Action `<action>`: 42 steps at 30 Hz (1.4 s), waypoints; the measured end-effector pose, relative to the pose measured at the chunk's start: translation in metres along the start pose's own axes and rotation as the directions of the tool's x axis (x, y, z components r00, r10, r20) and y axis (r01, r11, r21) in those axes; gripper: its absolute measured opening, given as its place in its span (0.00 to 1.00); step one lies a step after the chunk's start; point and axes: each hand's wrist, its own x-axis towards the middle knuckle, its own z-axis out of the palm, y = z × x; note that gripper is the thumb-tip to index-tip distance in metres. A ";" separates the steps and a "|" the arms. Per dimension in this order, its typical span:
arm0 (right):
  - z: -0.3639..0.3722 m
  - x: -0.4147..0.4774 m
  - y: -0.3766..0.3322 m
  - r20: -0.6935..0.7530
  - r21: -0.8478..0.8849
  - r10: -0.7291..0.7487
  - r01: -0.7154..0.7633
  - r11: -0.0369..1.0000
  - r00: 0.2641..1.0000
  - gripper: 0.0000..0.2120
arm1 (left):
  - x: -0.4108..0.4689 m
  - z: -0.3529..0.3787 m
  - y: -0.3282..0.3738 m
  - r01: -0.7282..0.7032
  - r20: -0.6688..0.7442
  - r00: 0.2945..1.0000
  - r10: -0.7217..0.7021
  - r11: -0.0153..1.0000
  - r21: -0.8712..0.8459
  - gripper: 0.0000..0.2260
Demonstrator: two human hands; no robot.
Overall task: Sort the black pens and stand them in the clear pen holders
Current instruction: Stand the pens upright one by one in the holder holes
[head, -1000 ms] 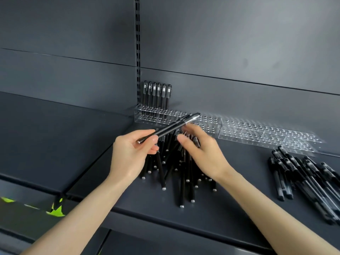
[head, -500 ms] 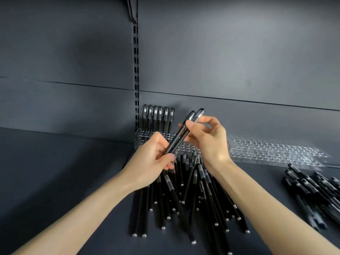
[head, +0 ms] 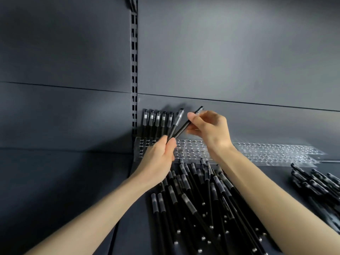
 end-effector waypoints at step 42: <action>-0.015 0.032 0.035 0.206 -0.567 -0.300 0.364 0.739 0.931 0.12 | 0.002 0.009 -0.020 -0.034 -0.210 0.977 -0.021 0.967 -0.254 0.16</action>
